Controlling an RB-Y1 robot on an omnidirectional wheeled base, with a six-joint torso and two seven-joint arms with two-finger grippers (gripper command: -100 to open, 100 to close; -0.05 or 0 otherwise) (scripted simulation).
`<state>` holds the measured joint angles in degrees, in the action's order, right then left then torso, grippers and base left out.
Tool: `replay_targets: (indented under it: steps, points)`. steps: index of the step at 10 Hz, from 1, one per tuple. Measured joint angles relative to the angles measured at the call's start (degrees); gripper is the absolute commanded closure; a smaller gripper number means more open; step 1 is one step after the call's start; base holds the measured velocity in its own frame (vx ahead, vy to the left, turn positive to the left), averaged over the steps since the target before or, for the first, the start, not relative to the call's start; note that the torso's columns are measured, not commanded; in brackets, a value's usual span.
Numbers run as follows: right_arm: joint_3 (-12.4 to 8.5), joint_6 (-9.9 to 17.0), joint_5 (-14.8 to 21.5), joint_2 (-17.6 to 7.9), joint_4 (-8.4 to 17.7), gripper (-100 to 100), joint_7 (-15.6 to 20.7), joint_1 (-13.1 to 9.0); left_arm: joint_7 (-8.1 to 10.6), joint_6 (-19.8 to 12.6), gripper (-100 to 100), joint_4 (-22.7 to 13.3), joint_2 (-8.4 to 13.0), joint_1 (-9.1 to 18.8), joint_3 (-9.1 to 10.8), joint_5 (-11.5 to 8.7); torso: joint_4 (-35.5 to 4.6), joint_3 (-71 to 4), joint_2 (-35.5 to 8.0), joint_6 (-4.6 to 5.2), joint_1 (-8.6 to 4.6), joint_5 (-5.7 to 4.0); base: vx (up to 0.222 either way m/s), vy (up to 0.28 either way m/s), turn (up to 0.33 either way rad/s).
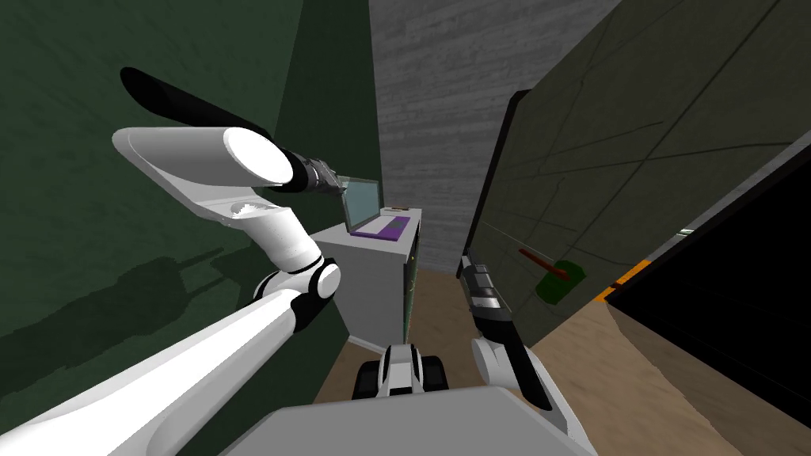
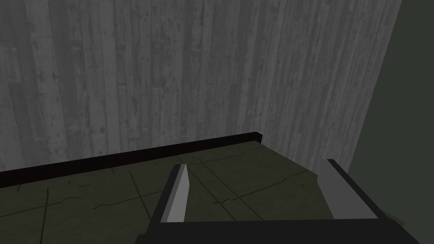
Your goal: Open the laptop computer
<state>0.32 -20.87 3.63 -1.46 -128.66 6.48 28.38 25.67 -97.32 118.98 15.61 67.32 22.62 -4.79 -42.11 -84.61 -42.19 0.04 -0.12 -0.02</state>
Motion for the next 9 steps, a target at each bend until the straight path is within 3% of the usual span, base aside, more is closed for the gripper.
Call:
replay_targets:
  steps: [4,9]
  points:
    - [0.0,0.0,0.0,0.0,0.0,0,0.0,0.0,-4.85,7.5,100,-2.4,0.42,-3.3,-4.29,0.29,0.09,-0.02,0.08,-0.01,0.06,0.06,-0.067,-0.052,0.004]
    - [0.0,0.0,0.0,0.0,0.0,0,0.0,0.0,-9.26,14.46,100,-4.59,0.52,-6.57,-8.2,0.36,-0.05,-0.08,0.1,-0.16,0.43,0.18,-0.048,-0.041,0.004]
